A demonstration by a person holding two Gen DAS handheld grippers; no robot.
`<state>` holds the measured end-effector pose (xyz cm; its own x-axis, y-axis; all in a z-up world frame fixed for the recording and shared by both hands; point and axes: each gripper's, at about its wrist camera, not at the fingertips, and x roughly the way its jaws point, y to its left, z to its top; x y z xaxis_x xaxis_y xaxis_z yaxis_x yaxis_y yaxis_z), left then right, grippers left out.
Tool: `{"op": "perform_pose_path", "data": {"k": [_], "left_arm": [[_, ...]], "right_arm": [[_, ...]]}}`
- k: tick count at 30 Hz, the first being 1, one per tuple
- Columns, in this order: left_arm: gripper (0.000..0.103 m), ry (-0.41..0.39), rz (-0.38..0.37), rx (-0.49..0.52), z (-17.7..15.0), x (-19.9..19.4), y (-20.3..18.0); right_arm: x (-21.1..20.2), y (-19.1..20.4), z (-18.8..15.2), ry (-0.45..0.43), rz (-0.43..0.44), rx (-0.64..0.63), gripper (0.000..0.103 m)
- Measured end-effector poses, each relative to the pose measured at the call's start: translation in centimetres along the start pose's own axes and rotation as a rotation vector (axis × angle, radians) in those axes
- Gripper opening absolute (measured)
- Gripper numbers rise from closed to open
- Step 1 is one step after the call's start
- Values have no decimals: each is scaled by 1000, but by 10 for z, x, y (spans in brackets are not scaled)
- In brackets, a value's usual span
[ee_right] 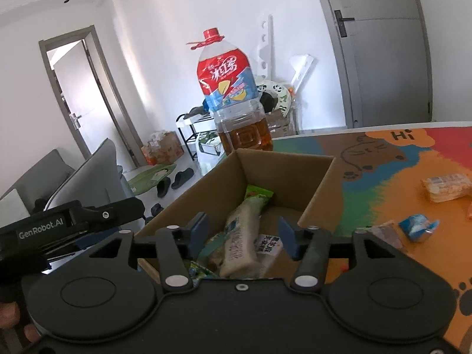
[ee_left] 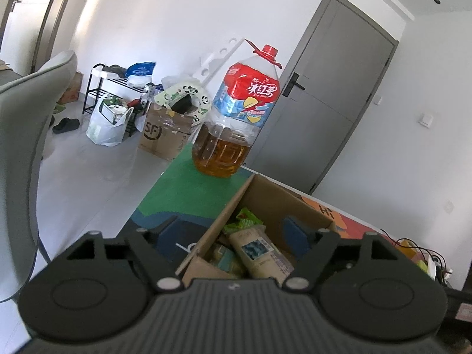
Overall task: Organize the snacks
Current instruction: 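Open the left gripper over the box while the right lowers and releases the bread pack inside, then move both open grippers away from the box back over the snacks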
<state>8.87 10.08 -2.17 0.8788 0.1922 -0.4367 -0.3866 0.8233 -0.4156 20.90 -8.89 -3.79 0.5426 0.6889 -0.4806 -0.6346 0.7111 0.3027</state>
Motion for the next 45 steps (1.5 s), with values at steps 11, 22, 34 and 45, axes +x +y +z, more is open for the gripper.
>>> {"op": "perform_pose_path", "data": {"k": [11,22,34,45], "left_arm": [[93,-4,36,15,-11,-8,-17],[97,15,74,43,-24,-11,-39],[97,37,39,97,-33,-23,-66],[97,52,-56,157,-49,-30,-98]], "right_arm": [[-34,-24,-6,-63,-83,26,82],[-61,-53,-17,-67,-130,60,103],[-88,-73,-24,-39,-97,76,103],[-113,-91,-24,-76,-147,80,103]]}}
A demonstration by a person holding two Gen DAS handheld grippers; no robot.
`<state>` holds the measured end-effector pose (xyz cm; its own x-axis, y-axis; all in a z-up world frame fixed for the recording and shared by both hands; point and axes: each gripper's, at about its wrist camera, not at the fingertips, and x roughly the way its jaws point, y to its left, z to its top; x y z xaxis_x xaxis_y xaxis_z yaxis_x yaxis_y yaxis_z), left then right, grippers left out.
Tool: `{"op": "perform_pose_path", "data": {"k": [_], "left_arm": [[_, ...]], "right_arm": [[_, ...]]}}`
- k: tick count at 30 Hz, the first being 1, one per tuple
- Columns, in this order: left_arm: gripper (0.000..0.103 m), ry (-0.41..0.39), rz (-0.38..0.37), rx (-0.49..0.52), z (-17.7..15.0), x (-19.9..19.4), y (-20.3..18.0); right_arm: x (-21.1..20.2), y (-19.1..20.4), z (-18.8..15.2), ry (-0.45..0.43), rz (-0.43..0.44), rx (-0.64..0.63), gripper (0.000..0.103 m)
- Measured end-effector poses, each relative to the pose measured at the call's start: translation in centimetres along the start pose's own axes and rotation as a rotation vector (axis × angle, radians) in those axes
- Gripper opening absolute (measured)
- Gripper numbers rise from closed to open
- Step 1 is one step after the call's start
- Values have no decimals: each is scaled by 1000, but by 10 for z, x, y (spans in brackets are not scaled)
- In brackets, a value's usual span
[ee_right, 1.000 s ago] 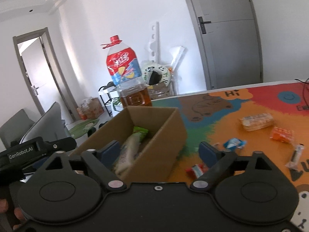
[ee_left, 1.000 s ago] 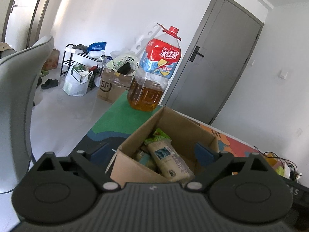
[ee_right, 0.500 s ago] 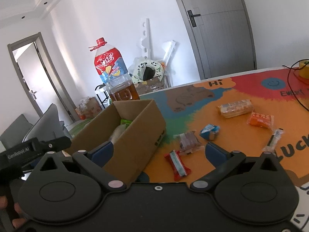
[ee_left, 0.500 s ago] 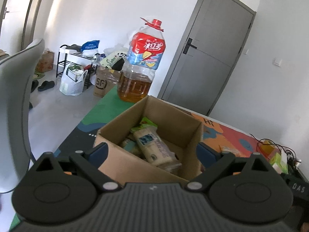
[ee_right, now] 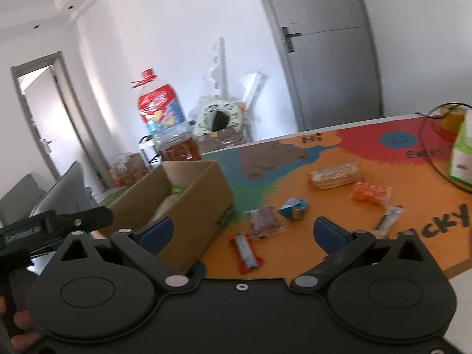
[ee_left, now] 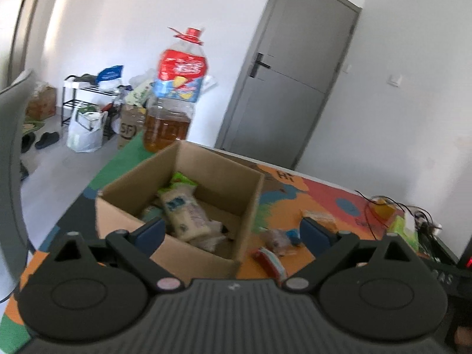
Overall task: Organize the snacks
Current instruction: 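Move both open grippers away from the box back over the snacks, then grasp a red-white striped snack with the left gripper while the right grasps a clear stick pack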
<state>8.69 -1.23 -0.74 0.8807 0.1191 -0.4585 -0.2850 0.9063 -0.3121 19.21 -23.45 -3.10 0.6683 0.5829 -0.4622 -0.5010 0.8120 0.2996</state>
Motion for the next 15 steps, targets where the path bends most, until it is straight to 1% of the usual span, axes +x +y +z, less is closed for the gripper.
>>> {"op": "perform_pose_path", "data": {"k": [3,8,11,15], "left_arm": [[97,6,-34,17,-4,1,-13],[96,1,-69,46,-10,3,-32],[94,0,-87,49,-15,8,-42],[89,1,-115,60,-23,15,-56]], "right_arm": [[-4,-12,1,-11,-25,24,103],[-8,-31,-2,-20,-71,52,103],[-9,-45,-6,-28,-83,70,103],[-8,-63,-11,-36,-101,93,101]]}}
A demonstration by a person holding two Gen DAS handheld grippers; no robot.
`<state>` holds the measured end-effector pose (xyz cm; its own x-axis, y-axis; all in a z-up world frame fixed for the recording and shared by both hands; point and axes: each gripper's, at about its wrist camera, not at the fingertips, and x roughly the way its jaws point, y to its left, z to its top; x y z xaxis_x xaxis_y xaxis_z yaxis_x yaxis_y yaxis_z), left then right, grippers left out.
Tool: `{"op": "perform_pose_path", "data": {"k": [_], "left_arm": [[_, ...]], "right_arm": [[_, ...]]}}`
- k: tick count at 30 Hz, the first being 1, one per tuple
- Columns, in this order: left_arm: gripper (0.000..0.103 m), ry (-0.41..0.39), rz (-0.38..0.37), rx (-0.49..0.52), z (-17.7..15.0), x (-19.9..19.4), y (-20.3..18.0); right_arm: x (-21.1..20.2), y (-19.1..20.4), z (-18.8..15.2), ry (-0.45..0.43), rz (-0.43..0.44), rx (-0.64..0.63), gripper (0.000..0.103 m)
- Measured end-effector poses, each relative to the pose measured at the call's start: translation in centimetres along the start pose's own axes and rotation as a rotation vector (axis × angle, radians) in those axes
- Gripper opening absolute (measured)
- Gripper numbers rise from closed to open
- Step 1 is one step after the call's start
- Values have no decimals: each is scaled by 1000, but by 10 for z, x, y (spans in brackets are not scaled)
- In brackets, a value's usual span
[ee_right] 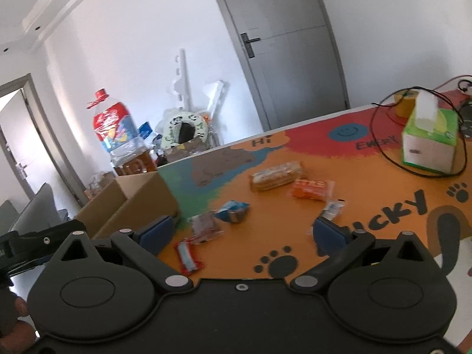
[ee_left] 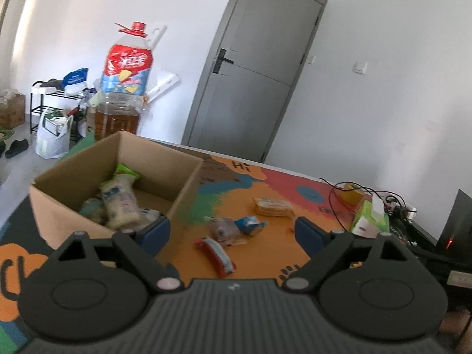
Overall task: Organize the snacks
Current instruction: 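Grasp a red-white striped snack with the left gripper while the right grasps a clear stick pack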
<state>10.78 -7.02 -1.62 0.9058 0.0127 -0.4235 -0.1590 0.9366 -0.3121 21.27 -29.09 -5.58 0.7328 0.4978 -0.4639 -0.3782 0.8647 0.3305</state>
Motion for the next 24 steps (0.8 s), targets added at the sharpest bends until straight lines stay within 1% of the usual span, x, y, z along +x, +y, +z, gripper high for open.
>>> {"op": "perform_pose_path", "data": {"k": [2,4,6,8,10,13,15,17,22,24], "left_arm": [[87,11,-14,12,-4,7,-5],[83,26,-22,15,-9,14,-9],[76,47,-25,20,-14,23,-13],[69,71,-21,23,-19,33,-15],[66,86,-13,18,-23,42,-16],[63,94,10,16,-28,55,-17],[57,104,28,4,-32,63,-16],[53,117,40,-4,-34,71,-16],[43,139,94,-4,-39,90,-16],[40,151,119,-5,-41,99,-17]], "right_arm": [[3,-8,-2,5,-21,11,99],[7,-17,-4,17,-34,30,94],[11,-23,-5,28,-51,44,93],[13,-27,-7,29,-66,45,90],[15,-29,-9,29,-79,44,88],[19,-31,-12,31,-90,36,83],[24,-33,-13,36,-94,31,79],[30,-38,-13,50,-100,38,73],[43,-45,-14,69,-112,54,65],[48,-46,-13,71,-113,56,65]]}}
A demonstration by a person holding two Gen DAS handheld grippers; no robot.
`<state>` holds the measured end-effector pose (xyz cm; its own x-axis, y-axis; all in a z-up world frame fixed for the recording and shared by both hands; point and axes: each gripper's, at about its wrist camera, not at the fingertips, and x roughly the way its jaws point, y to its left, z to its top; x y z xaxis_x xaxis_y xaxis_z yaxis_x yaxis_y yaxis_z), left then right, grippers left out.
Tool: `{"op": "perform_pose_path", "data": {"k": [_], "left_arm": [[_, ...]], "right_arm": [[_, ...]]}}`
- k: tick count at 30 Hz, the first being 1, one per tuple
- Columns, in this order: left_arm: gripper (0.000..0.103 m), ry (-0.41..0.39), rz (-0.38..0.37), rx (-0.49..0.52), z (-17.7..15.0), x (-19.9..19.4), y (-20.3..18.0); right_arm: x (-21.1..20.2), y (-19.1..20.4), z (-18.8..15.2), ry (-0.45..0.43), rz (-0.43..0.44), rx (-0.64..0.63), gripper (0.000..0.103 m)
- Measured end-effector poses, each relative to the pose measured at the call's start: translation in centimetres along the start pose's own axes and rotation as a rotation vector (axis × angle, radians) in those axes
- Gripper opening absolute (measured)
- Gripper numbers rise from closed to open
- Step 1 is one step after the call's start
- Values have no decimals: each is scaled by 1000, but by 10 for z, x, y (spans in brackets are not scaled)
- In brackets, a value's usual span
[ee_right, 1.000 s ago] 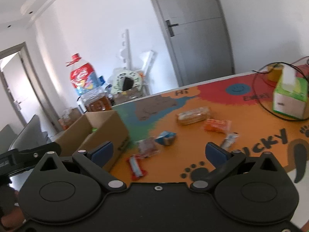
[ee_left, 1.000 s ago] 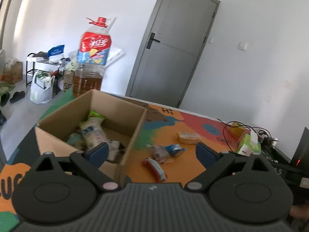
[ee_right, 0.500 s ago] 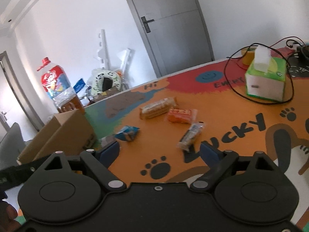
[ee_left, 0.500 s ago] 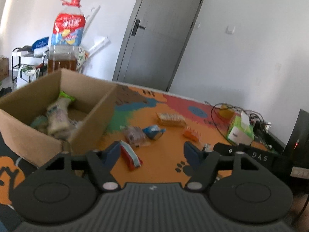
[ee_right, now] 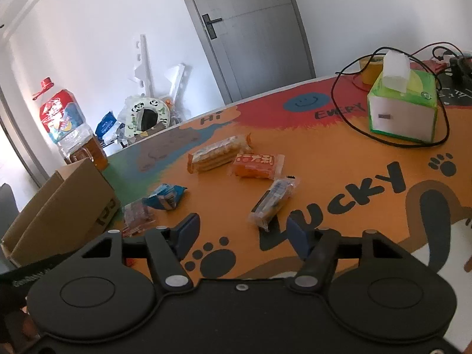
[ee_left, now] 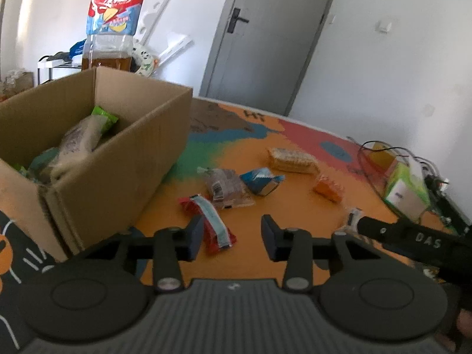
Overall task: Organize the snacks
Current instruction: 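Grasp a red-white striped snack with the left gripper while the right grasps a clear stick pack, then carry the striped snack with the left gripper while the right carries the stick pack to the box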
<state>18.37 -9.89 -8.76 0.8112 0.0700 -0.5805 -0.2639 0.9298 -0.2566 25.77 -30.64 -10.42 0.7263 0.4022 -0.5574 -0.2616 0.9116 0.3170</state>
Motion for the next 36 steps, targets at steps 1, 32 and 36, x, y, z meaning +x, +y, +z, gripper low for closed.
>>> {"op": "perform_pose_path", "data": {"k": [1,32,36], "left_arm": [[39,3,14,-3,0,4,0],[21,26,7,-35,-6,20,5],[21,2,-18,-21,-2,6,1]], "right_arm": [[3,0,1,2,-1,-2,65],[34,4,4,48,-39,-73,21],[18,16,3,20,-8,-84,21]]}}
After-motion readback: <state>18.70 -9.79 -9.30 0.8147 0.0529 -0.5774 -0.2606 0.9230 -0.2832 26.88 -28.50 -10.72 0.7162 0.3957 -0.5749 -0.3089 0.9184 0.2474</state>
